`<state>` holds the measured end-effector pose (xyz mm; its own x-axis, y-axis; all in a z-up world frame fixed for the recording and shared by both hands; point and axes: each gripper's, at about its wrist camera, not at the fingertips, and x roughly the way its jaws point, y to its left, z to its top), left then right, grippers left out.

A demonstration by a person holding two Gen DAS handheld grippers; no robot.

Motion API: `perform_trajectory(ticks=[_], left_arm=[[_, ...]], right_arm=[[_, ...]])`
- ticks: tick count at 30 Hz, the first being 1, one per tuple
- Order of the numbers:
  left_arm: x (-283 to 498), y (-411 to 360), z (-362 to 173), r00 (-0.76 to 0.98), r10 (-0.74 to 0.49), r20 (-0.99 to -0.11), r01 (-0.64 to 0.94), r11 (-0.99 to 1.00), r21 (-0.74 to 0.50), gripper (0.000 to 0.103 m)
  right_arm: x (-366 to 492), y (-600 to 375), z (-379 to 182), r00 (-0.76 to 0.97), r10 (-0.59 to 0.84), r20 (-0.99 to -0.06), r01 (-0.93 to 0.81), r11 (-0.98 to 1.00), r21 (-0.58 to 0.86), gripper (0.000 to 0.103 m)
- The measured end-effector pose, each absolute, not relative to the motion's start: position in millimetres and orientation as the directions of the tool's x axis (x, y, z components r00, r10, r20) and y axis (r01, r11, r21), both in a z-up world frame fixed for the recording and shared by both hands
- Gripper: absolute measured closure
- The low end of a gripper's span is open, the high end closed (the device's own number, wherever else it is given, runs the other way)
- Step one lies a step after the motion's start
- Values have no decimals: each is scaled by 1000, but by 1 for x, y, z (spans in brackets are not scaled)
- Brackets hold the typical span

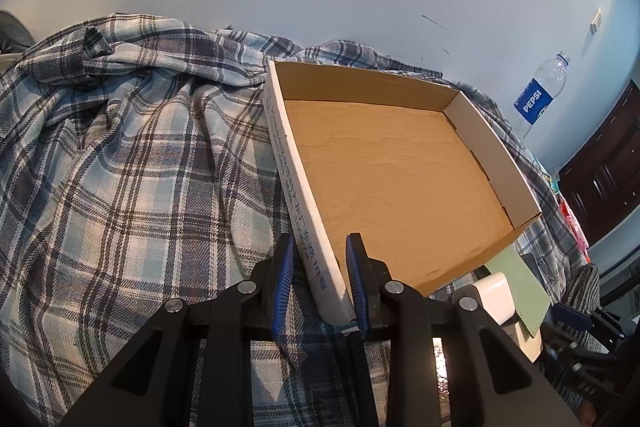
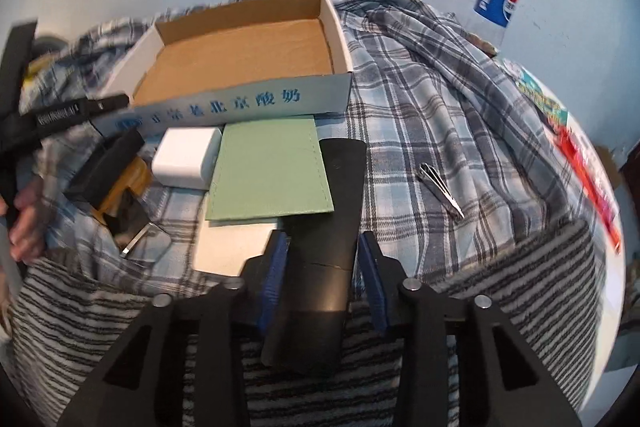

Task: Organize rigid objects
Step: 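Grasp the black remote with the right gripper and lift it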

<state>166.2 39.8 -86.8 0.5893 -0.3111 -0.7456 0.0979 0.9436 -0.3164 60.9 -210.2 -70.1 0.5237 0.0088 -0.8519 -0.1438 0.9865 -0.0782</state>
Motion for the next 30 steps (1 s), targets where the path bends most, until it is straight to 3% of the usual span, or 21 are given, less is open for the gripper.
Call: perform_trajectory(ticks=[11,30], left_arm=[[165,44,-85,606,-303,-735,89,945,-316,75],[164,42,-84,606,-294,-739,90,948,-304,75]], right_arm=[[57,-219,-73,534,13,-845,-131,989,-67,67],[41,-246,-7,659,-48,-751,-63,991,-118,68]])
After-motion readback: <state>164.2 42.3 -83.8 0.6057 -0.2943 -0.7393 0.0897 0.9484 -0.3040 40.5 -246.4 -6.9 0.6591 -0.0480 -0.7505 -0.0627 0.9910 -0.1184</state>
